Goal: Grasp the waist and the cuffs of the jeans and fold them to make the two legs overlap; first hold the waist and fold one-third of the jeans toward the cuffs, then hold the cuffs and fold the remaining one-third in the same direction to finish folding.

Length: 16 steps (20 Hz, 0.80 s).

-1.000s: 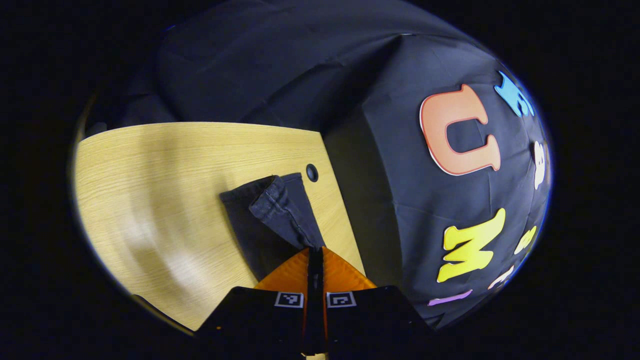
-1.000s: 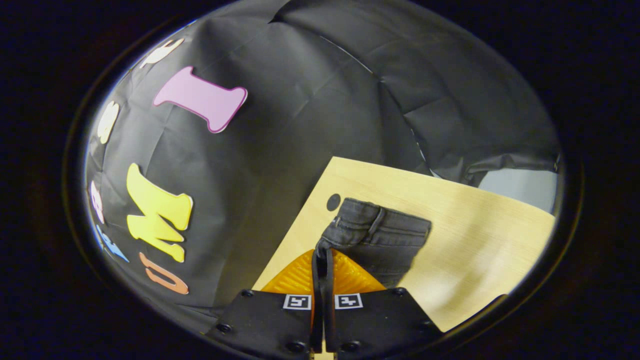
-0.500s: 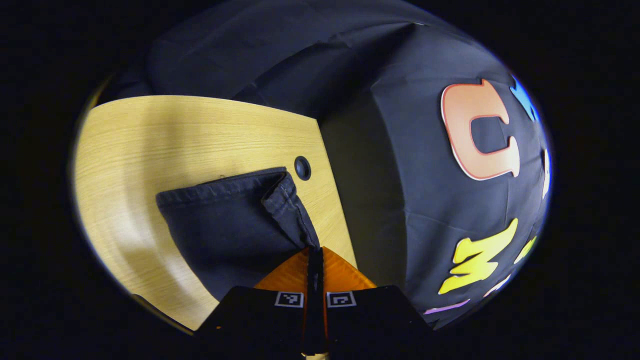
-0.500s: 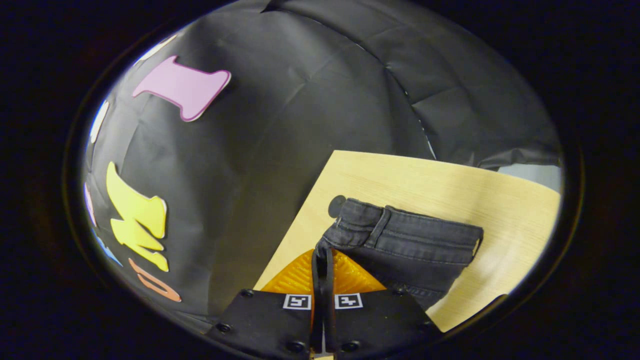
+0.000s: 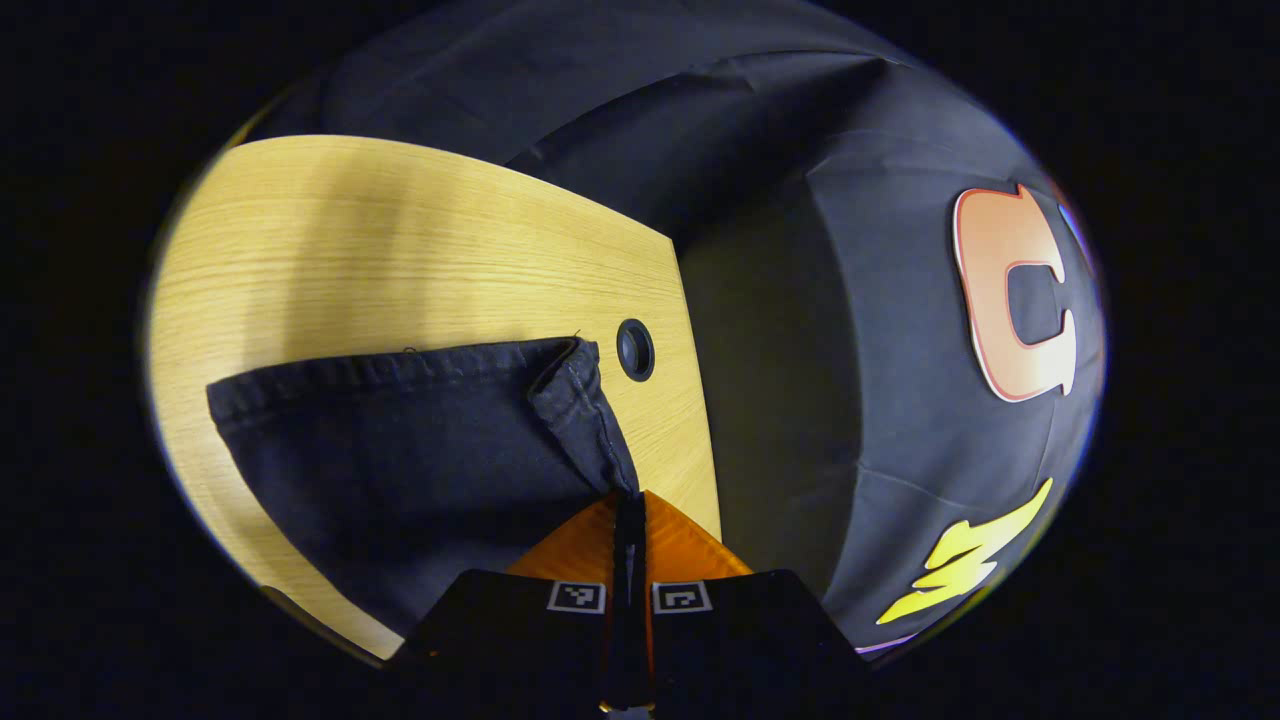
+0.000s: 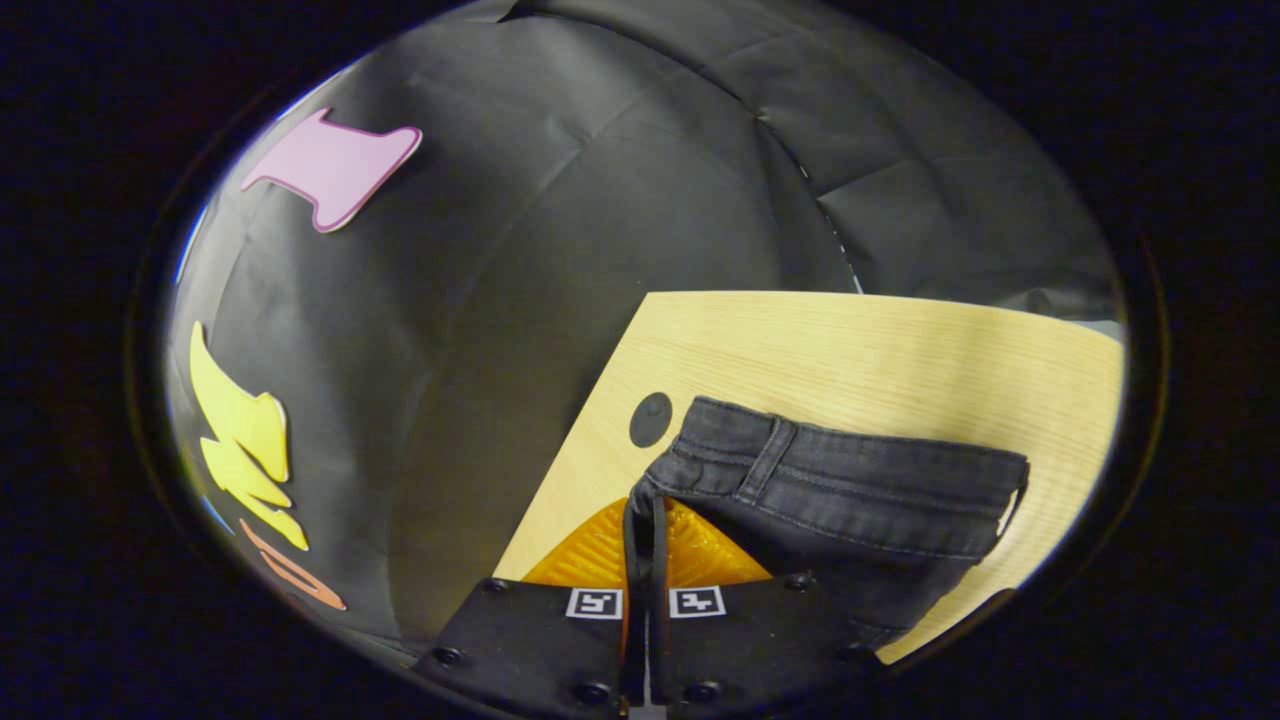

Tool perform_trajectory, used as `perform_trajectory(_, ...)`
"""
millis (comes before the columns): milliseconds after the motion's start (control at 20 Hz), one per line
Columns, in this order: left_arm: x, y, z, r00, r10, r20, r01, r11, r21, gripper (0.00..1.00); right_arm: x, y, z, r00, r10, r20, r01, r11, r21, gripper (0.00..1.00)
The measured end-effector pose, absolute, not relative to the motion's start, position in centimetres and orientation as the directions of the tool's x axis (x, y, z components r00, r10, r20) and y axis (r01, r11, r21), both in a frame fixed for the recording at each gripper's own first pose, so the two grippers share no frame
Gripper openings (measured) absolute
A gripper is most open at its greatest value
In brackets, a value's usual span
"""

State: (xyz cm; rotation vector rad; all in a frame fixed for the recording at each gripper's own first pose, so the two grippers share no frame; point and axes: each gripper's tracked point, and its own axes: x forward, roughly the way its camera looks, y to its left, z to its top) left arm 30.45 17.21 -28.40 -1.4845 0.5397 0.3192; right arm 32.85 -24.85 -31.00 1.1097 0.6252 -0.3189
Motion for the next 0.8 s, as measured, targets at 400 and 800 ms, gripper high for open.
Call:
perform_trajectory(400, 31.9, 15.6, -30.7, 0.842, -0.160, -0.515, -0.513, 0.055, -0.857, 0.20, 33.2, -23.8, -32.5, 0.789, 0.093, -0.607, 0.529, 0.401, 0.748, 0.11)
perform_trajectory(800, 32.4, 15.0, -28.4, 0.861, -0.163, -0.481, -0.463, 0.138, -0.875, 0.93, 34.0, -22.8, -30.0, 0.827, 0.065, -0.559, 0.456, 0.505, 0.733, 0.98)
